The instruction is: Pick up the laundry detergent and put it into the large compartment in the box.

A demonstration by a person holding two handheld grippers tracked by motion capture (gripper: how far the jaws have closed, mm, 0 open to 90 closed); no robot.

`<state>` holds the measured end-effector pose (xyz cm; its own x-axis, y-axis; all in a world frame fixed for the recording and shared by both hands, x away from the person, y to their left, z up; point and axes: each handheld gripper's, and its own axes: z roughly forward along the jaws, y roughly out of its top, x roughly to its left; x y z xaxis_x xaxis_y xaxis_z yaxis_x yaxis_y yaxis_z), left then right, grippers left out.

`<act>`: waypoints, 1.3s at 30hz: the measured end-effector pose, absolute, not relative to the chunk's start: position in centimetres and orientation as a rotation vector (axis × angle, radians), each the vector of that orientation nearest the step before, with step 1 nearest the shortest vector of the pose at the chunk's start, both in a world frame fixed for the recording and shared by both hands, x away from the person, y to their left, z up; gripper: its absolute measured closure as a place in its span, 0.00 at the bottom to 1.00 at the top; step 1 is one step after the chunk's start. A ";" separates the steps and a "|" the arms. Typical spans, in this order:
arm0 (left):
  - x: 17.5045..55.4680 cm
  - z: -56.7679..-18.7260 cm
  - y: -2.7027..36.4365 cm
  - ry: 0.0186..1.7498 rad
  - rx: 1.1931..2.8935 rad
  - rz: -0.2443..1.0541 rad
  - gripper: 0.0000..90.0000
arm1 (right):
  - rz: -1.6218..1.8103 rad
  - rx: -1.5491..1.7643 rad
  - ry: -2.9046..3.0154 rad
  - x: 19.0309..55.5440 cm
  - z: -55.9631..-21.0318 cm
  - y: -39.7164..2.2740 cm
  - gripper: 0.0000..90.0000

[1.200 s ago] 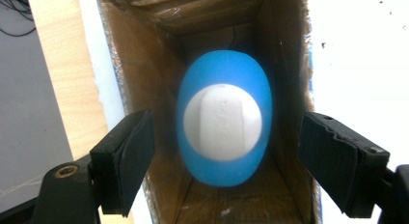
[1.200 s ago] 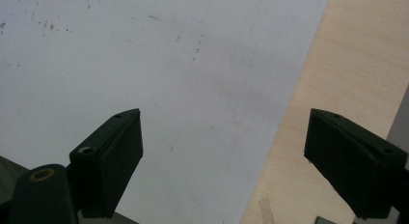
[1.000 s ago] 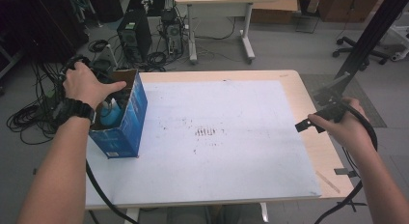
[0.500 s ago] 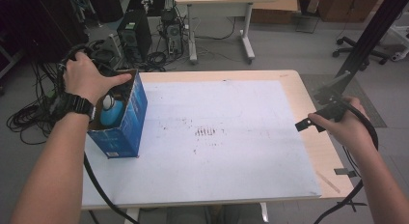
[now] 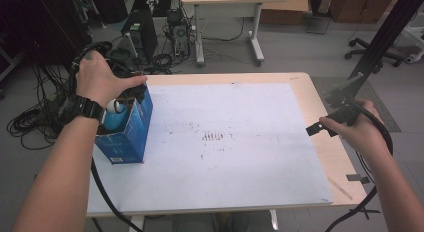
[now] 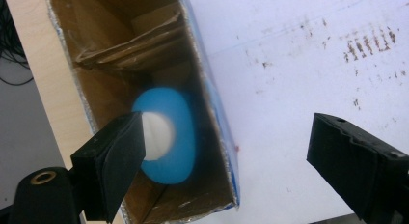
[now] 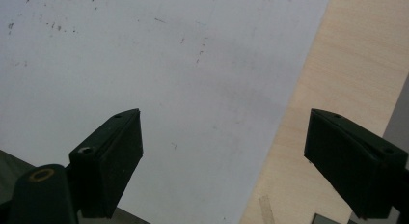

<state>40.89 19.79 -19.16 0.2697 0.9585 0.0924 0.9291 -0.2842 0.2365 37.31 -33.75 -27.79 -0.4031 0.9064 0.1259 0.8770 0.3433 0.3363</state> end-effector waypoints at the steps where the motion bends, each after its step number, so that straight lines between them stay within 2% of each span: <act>1: 40.9 -19.2 19.6 1.786 2.394 0.328 0.15 | 0.544 1.668 2.506 37.3 -27.8 -33.7 0.15; 39: 40.9 -21.9 11.5 1.547 2.561 0.289 0.15 | 0.543 1.658 2.516 36.8 -27.7 -33.9 0.15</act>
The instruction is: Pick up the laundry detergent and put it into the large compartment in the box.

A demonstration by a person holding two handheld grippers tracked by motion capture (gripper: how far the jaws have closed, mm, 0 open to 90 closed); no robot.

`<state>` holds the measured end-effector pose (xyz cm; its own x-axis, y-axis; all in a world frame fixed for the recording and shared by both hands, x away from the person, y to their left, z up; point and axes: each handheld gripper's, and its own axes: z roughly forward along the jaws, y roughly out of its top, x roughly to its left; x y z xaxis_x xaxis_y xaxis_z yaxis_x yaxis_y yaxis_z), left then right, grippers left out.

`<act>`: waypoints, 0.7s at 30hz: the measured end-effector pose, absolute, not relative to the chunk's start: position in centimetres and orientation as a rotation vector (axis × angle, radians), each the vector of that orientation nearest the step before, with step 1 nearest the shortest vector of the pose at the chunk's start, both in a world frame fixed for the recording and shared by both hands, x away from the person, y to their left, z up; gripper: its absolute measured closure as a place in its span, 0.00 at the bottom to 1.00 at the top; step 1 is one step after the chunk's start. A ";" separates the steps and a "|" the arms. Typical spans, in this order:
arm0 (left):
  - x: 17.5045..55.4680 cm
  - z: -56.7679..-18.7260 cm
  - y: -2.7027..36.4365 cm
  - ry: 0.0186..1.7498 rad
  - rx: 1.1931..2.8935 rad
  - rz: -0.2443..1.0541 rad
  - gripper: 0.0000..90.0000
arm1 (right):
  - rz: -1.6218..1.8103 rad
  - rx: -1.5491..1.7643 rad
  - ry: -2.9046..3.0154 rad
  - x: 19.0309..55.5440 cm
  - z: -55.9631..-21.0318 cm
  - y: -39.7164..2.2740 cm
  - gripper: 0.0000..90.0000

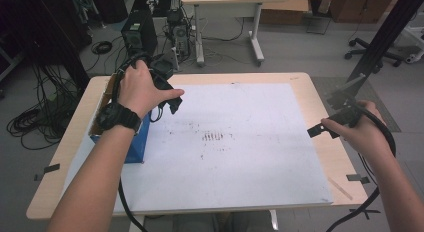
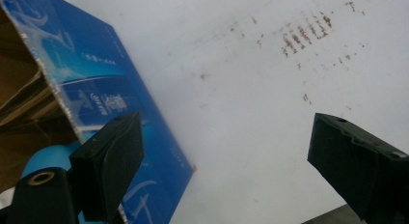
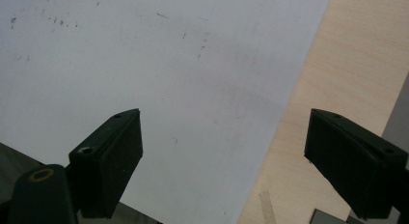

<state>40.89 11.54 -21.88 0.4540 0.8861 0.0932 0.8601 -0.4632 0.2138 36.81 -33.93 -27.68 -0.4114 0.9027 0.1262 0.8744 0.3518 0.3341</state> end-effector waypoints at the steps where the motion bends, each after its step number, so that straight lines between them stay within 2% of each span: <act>1: 40.9 -22.0 11.2 1.534 2.568 0.285 0.15 | 0.539 1.656 2.520 36.8 -27.7 -33.9 0.15; 21: 41.0 -23.6 8.6 1.475 2.629 0.257 0.15 | 0.539 1.655 2.521 36.7 -27.8 -34.1 0.15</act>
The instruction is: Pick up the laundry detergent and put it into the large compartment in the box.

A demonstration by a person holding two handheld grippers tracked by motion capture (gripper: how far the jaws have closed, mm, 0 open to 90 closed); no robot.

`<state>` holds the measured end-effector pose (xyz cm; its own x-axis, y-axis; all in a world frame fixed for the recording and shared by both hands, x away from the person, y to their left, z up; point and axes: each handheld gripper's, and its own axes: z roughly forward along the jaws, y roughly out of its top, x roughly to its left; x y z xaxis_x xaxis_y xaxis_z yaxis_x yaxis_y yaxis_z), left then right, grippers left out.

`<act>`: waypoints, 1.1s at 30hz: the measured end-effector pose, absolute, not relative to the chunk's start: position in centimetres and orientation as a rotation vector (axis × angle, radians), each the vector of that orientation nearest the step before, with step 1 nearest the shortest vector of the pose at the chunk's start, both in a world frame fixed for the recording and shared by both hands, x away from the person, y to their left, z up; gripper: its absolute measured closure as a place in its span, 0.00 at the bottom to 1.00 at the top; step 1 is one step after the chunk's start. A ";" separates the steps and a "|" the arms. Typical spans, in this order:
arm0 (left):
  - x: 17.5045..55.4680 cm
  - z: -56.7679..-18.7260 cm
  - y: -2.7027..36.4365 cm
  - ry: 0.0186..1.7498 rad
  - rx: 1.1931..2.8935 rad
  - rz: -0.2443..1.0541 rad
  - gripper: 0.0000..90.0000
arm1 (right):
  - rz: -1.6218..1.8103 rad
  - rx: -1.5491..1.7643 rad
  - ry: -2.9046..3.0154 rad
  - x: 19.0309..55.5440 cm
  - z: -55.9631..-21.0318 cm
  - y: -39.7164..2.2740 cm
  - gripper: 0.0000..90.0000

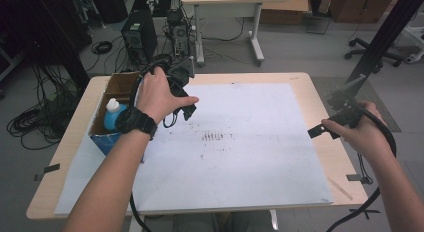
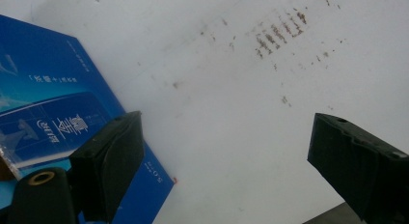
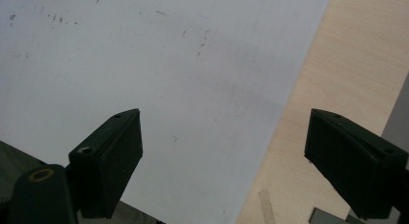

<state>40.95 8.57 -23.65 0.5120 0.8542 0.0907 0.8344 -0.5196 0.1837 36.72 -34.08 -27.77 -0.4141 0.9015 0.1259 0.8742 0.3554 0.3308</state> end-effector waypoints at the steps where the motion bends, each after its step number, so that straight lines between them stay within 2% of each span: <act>1: 41.0 -23.7 8.5 1.472 2.630 0.255 0.15 | 0.538 1.656 2.521 36.7 -27.8 -34.1 0.15; 33: 40.8 -26.1 5.9 1.445 2.674 0.205 0.15 | 0.544 1.644 2.524 36.5 -27.5 -34.2 0.15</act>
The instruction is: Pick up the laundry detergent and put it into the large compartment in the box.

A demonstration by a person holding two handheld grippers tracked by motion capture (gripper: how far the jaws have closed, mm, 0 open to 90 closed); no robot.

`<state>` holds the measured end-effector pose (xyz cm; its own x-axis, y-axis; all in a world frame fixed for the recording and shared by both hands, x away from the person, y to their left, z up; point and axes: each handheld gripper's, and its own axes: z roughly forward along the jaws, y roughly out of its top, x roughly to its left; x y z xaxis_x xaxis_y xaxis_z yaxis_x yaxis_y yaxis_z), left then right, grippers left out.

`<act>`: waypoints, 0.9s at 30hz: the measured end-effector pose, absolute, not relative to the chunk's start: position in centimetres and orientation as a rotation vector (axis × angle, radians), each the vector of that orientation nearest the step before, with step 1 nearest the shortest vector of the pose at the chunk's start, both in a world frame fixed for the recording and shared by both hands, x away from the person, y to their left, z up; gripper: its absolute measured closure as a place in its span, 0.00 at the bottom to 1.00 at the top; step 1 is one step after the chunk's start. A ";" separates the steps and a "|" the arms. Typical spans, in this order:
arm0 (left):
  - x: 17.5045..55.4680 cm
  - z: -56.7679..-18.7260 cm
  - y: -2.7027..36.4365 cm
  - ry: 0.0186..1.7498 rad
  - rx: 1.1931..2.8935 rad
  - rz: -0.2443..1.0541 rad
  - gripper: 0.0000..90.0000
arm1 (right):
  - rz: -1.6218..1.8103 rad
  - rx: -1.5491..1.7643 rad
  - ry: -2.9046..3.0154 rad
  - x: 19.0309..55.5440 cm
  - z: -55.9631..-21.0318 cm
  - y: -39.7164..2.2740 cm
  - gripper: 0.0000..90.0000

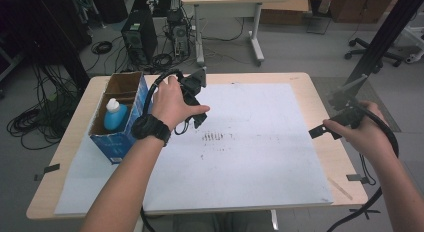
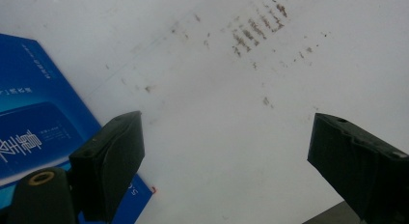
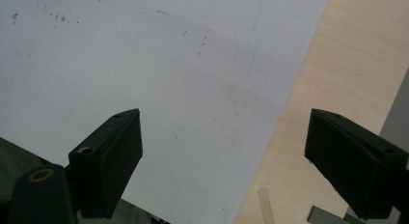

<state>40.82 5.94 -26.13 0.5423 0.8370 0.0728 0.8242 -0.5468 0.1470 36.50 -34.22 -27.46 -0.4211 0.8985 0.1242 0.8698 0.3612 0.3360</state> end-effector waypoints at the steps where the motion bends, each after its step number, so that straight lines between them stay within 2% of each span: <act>1: 40.8 -26.2 5.9 1.442 2.678 0.206 0.15 | 0.542 1.642 2.524 36.5 -27.4 -34.2 0.15; 27: 40.6 -26.4 4.6 1.408 2.687 0.212 0.15 | 0.552 1.651 2.521 36.3 -27.7 -35.1 0.15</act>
